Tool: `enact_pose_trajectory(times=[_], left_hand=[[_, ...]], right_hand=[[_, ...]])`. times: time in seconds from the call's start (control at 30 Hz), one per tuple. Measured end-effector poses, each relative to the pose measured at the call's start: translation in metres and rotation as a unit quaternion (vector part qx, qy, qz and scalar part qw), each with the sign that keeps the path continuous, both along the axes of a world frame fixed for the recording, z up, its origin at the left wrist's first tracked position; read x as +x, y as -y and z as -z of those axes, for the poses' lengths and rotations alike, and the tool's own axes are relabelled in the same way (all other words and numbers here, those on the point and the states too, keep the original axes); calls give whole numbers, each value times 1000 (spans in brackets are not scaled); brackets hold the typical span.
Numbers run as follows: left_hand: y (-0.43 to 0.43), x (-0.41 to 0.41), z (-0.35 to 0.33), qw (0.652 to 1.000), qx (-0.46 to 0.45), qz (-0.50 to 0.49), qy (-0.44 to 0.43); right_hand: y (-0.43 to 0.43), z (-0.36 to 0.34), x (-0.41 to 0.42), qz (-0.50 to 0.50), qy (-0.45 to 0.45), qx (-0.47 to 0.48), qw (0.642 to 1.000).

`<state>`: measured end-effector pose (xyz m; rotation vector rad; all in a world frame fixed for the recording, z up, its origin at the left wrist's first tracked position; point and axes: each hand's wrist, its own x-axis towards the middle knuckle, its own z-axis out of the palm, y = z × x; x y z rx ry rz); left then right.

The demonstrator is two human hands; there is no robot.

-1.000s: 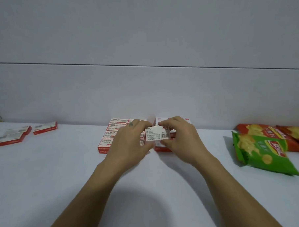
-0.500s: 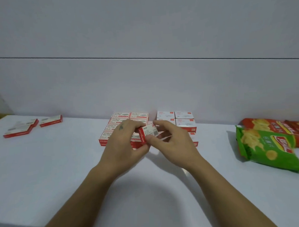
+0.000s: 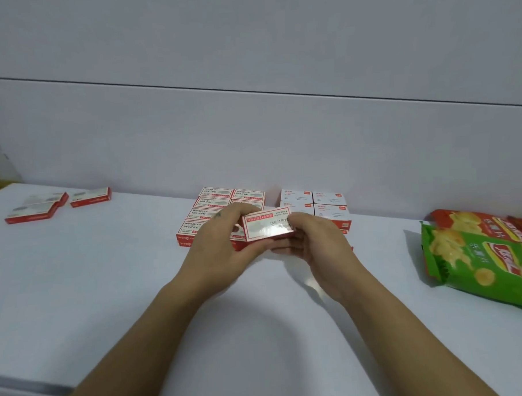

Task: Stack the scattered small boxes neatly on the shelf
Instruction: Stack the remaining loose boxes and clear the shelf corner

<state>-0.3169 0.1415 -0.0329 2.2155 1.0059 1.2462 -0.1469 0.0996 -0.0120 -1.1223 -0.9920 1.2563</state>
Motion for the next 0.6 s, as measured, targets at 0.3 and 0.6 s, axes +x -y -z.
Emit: enact_pose_trajectory(times=[0.3,0.6], left_hand=[[3,2,-7,996,-65,30,54],[4,-1,-11,912,-263,188,253]], right_hand=[[4,-1,3,62,50,26,996],[8,-5,15,-125,86,36,988]])
